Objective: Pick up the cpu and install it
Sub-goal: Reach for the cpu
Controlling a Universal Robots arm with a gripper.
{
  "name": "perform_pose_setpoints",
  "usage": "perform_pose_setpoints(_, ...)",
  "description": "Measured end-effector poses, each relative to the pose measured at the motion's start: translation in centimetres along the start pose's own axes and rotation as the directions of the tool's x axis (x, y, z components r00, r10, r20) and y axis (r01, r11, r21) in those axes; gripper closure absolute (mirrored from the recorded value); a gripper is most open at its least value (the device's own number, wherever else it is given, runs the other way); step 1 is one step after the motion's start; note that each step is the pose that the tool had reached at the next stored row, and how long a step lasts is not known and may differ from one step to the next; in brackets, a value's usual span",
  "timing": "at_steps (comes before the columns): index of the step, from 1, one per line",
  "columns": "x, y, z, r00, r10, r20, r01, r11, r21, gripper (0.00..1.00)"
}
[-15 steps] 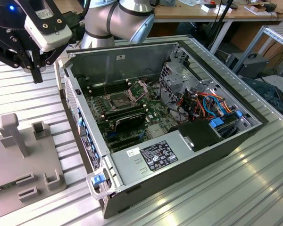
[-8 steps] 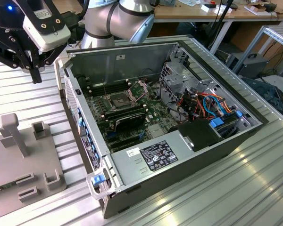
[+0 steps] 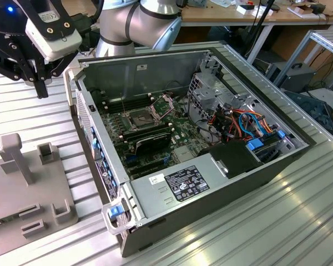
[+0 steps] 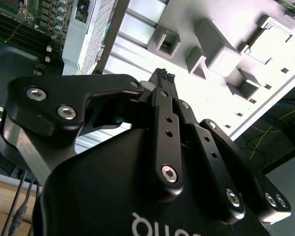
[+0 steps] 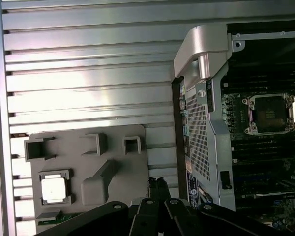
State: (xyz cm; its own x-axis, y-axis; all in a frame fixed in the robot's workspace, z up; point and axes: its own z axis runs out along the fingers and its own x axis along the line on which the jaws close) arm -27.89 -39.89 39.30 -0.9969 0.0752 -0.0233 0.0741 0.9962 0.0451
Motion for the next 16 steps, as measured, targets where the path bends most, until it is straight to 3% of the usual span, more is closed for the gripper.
perform_pose_setpoints(16, 0.23, -0.02, -0.01, 1.0000, 0.000, 0.0000, 0.000, 1.0000, 0.0001, 0.89)
